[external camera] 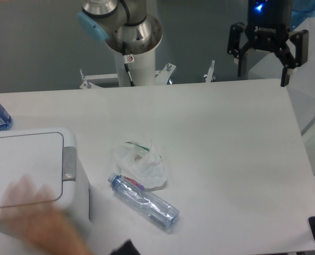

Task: Open the trash can
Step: 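Move the open gripper down toward the white trash bin lid, then lower the gripper onto the lid's grey latch edge, then press down on the lid edge so the lid swings open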

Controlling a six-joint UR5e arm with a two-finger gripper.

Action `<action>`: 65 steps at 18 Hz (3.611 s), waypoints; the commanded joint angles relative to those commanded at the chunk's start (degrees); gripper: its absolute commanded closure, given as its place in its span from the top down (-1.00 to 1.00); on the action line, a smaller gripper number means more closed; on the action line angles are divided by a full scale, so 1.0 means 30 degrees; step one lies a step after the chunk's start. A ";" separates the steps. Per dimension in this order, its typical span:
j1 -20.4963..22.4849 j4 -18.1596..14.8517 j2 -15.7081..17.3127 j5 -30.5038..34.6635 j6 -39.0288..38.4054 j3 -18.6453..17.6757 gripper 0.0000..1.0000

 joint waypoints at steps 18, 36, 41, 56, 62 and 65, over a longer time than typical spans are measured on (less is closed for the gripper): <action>-0.4800 0.2808 -0.0526 0.0030 -1.5898 0.0029 1.00; -0.9551 0.3311 -0.2139 0.0088 -2.0799 -0.0381 1.00; -0.9580 0.3311 -0.2314 0.0059 -2.1209 -0.0410 1.00; -1.0898 0.4804 -0.3574 0.0146 -2.3936 -0.0410 1.00; -1.1015 0.4805 -0.3721 0.0146 -2.3965 -0.0498 1.00; -1.1045 0.4834 -0.3692 0.0146 -2.3936 -0.0644 1.00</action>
